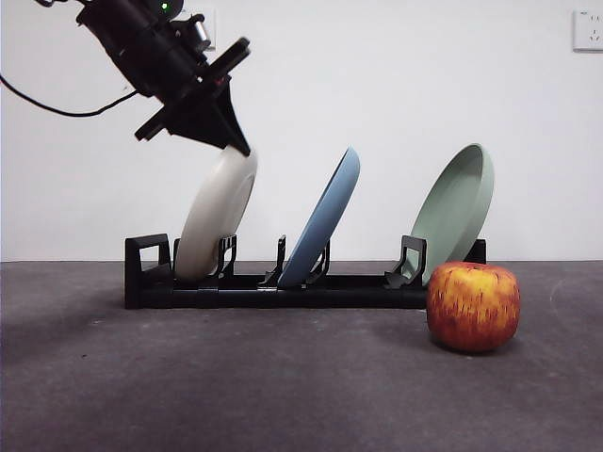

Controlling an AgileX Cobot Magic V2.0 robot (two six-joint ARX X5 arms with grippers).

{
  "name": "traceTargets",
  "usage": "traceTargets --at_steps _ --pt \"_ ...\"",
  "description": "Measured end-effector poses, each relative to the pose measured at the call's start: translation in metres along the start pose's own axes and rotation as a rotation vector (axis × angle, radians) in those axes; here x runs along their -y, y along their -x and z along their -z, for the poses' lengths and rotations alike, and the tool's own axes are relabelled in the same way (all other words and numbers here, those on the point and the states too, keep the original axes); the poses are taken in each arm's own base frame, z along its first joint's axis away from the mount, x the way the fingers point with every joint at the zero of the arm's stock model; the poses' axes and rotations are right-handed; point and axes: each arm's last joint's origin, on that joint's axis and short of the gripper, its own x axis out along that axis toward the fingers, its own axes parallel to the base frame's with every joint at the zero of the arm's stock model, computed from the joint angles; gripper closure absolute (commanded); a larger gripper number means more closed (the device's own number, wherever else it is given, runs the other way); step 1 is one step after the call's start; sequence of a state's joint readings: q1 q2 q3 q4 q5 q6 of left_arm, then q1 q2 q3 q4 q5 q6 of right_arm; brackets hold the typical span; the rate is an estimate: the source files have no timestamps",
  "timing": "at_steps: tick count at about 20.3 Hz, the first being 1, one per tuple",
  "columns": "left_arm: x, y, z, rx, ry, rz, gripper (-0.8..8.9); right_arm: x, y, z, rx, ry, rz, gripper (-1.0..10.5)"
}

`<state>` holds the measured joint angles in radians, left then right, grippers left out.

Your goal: Take the yellow plate from the plate rack,put the plate on the table,take the apple from the table,put the apple in the plate

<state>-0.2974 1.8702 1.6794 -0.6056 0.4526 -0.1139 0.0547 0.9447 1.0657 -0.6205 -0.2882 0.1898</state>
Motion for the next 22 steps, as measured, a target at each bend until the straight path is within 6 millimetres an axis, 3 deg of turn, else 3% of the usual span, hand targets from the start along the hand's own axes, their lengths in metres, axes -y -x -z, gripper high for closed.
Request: traceTargets --at_steps 6,13,18,22 --pt "0.021 0.03 -0.023 0.021 -0.015 0.018 8.22 0.0 0.0 0.0 0.0 0.0 0.0 6.3" --pt "0.067 0.101 -0.044 0.063 -0.086 0.093 8.22 0.0 0.0 0.0 0.0 0.0 0.0 6.3" --pt "0.107 0.14 -0.027 -0.004 -0.205 0.112 8.22 0.0 0.0 0.0 0.0 0.0 0.0 6.3" --pt "0.16 0.19 0.005 0.002 -0.394 0.013 8.22 0.0 0.0 0.0 0.0 0.0 0.0 6.3"
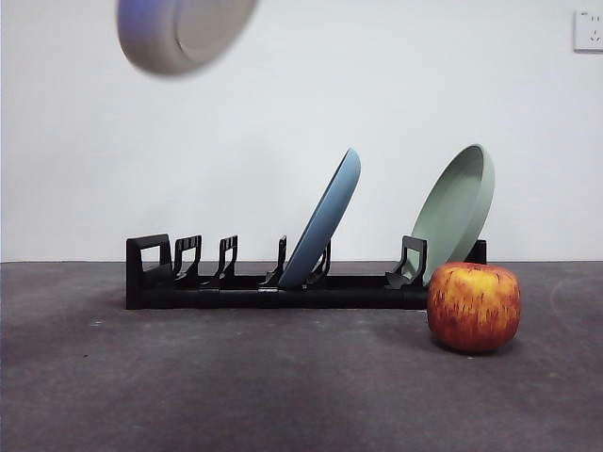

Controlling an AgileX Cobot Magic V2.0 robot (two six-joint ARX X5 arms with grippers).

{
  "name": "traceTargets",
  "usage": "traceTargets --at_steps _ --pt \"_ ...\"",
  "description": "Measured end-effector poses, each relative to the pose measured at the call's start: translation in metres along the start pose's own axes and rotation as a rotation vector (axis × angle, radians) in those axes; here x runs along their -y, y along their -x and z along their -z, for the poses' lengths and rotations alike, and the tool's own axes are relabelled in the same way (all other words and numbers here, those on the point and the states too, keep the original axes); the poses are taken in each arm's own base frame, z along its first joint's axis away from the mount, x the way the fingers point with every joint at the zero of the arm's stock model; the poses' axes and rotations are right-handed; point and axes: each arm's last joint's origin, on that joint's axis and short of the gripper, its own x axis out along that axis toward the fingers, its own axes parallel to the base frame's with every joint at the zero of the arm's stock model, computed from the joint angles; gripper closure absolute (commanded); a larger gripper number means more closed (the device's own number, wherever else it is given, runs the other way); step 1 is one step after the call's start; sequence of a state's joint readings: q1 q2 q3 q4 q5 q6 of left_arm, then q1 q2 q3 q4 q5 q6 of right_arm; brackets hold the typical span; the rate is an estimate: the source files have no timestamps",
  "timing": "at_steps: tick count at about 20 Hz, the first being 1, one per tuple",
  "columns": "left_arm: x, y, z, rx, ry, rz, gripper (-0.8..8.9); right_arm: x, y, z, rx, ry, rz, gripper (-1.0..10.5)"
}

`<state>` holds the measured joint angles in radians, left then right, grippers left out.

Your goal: Take the yellow plate from the plate rack,put the plate on the table,take the apple from the table,put the apple in the plate

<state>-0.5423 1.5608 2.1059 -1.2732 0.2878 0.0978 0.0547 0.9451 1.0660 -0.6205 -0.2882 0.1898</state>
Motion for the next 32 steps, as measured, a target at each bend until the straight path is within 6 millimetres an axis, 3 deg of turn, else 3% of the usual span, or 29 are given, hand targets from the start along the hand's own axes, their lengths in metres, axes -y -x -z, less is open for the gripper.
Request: traceTargets --at_steps 3,5,8,12,20,23,27,28,31,32 --pt "0.043 0.03 0.011 0.003 -0.124 -0.075 8.22 0.0 0.0 0.0 0.0 0.0 0.0 6.3" --pt "0.064 0.028 0.013 -0.007 -0.192 -0.112 8.22 0.0 0.0 0.0 0.0 0.0 0.0 6.3" --pt "0.089 -0.003 0.026 -0.115 -0.261 -0.142 8.22 0.0 0.0 0.0 0.0 0.0 0.0 6.3" --pt "0.113 -0.06 0.064 -0.29 -0.313 -0.156 8.22 0.0 0.0 0.0 0.001 0.0 0.001 6.3" --pt "0.112 -0.188 0.158 -0.435 -0.338 -0.161 8.22 0.0 0.0 0.0 0.0 0.0 0.0 6.3" --pt "0.11 -0.224 0.179 -0.521 -0.383 -0.162 8.22 0.0 0.0 0.0 0.0 0.0 0.0 6.3" --pt "0.111 -0.25 0.189 -0.54 -0.434 -0.16 8.09 0.0 0.0 0.0 0.0 0.0 0.0 6.3" --pt "0.11 -0.252 0.189 -0.545 -0.437 -0.161 7.7 0.0 0.0 0.0 -0.002 0.0 -0.005 6.3" --pt "0.107 -0.252 0.188 -0.546 -0.428 -0.158 4.88 -0.004 0.0 0.003 -0.036 0.008 -0.075 6.2" --pt "0.103 -0.252 0.187 -0.548 -0.418 -0.164 4.91 -0.005 -0.001 0.004 -0.045 0.02 -0.088 6.2"
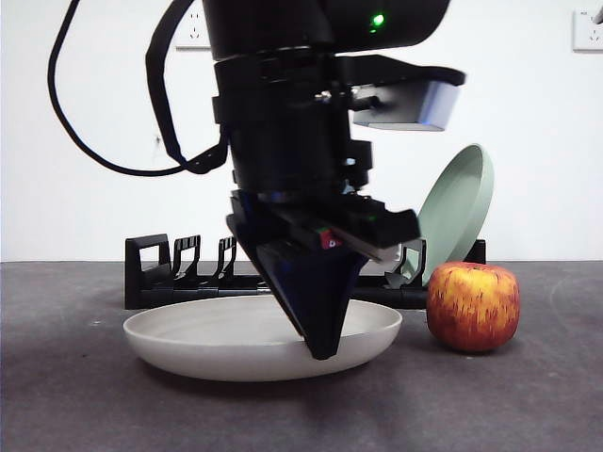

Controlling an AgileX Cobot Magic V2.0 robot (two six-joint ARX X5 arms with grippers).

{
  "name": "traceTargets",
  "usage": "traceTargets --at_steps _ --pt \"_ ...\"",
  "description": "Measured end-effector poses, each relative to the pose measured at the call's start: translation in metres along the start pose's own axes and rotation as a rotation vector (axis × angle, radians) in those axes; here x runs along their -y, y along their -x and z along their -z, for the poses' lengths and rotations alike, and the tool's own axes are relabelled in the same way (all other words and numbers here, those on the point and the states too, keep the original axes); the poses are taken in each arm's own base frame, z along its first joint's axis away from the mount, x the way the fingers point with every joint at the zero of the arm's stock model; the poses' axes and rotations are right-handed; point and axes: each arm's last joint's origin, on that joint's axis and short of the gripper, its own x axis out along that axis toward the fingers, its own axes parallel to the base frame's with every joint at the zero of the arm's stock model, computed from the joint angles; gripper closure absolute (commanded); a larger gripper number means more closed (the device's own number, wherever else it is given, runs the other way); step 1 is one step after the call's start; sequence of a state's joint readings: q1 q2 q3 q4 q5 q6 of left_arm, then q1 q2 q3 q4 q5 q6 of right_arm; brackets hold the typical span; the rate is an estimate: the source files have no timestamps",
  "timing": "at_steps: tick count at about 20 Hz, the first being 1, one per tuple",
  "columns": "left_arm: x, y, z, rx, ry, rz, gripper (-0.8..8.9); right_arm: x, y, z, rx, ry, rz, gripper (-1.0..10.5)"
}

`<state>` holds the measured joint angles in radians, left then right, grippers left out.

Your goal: Take the yellow plate from the plate rack,put the plate on the table,take the apple from the table,put the apple in the plate

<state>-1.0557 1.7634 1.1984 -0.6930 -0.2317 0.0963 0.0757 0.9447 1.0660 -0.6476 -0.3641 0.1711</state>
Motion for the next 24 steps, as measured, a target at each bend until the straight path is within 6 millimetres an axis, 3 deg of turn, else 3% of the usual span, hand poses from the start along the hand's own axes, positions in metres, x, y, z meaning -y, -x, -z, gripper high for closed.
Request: traceTargets --at_steps 1,4,7,10,13,17,21,24 --pt "-0.005 -0.001 0.001 -0.008 0.025 -0.004 4.9 -0.002 -0.001 0.002 -0.015 0.014 -0.01 6.2" --pt "-0.019 0.01 0.005 0.004 0.105 -0.017 4.9 -0.009 -0.004 0.006 -0.056 0.05 -0.044 4.3" --pt "-0.035 0.071 0.007 0.237 0.207 -0.035 4.91 -0.016 -0.018 0.01 -0.13 0.075 -0.075 4.3" --pt "-0.047 0.14 0.025 0.485 0.274 -0.026 4.91 -0.022 -0.042 0.015 -0.207 0.109 -0.038 4.4" --pt "-0.054 0.198 0.058 0.68 0.34 -0.033 4.99 -0.027 -0.071 0.024 -0.302 0.156 0.009 4.4" --pt "-0.063 0.264 0.116 0.944 0.473 -0.147 4.99 -0.031 -0.115 0.042 -0.443 0.202 0.049 4.4" --pt "-0.066 0.294 0.165 1.06 0.574 -0.251 5.0 -0.027 -0.152 0.061 -0.559 0.224 0.077 4.4" --pt "-0.066 0.3 0.181 1.067 0.605 -0.294 5.0 -0.021 -0.173 0.072 -0.619 0.228 0.103 4.4"
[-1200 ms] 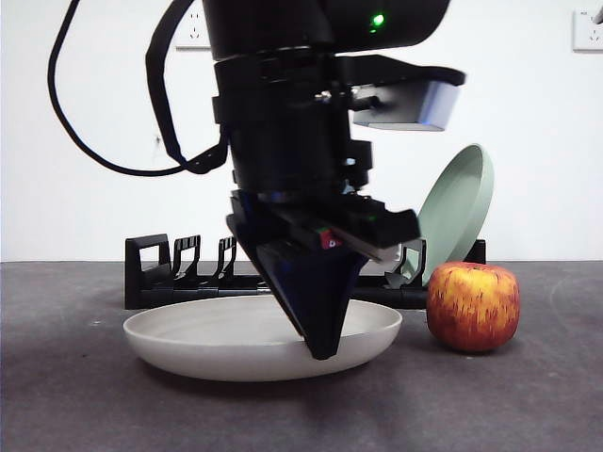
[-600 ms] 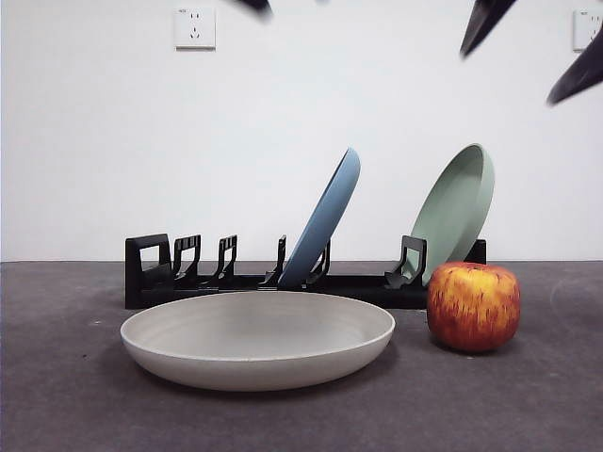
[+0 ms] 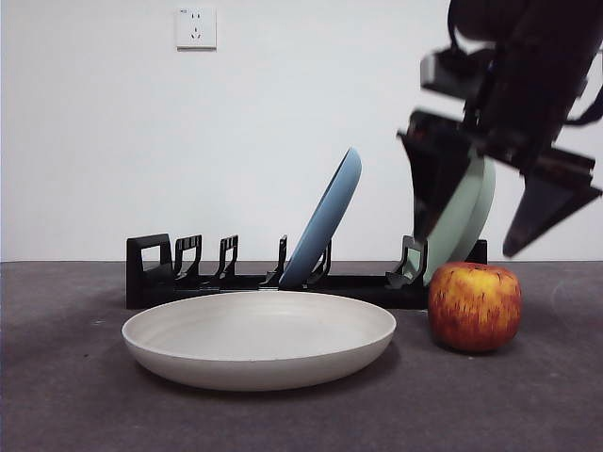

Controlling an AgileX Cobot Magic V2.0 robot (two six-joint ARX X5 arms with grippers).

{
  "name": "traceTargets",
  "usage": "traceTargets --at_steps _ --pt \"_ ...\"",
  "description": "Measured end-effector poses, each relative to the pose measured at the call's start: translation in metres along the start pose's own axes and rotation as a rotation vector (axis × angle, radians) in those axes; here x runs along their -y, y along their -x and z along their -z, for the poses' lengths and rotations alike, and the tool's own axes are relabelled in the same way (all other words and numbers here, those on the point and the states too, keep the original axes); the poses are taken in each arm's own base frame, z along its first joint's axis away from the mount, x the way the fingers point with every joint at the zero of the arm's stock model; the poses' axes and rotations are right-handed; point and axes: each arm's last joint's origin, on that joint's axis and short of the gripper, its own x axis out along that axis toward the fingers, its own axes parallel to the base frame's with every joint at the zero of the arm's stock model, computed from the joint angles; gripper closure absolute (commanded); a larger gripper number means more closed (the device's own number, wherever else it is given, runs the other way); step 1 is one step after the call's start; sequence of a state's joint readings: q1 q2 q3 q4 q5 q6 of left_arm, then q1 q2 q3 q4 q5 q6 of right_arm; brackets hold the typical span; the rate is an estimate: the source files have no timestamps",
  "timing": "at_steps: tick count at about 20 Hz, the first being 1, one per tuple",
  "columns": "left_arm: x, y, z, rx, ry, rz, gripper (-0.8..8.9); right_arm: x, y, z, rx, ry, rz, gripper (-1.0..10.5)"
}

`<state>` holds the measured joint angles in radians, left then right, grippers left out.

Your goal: Take the yellow plate from the plate rack,put the plate on the table,take the apple from the table,put the apple in the plate

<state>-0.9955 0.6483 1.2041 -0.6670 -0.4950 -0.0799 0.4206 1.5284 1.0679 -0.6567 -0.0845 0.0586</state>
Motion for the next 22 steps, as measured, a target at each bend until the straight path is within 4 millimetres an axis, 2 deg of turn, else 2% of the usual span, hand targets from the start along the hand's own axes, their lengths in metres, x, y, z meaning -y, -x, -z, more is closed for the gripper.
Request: traceTargets --at_steps 7,8,11,15,18,22 --pt "0.0 0.0 0.003 -0.032 -0.018 -0.005 5.0 0.004 -0.04 0.001 -0.105 -0.001 0.016 4.5" --pt "0.0 0.0 0.004 -0.033 -0.018 -0.004 5.0 0.004 -0.043 0.002 -0.117 -0.003 0.017 4.9" --pt "0.0 0.0 0.004 -0.034 -0.019 -0.004 5.0 0.005 -0.047 0.002 -0.124 -0.004 0.017 9.4" --pt "-0.001 0.0 0.005 -0.051 -0.028 -0.005 5.0 0.005 -0.047 0.002 -0.124 -0.003 0.017 9.6" --pt "-0.001 0.0 0.006 -0.059 -0.032 -0.007 5.0 -0.002 -0.032 -0.004 -0.125 0.006 0.011 9.6" --pt "-0.002 0.0 0.006 -0.054 -0.033 -0.053 5.0 -0.043 0.021 -0.046 0.084 0.107 -0.052 9.6"
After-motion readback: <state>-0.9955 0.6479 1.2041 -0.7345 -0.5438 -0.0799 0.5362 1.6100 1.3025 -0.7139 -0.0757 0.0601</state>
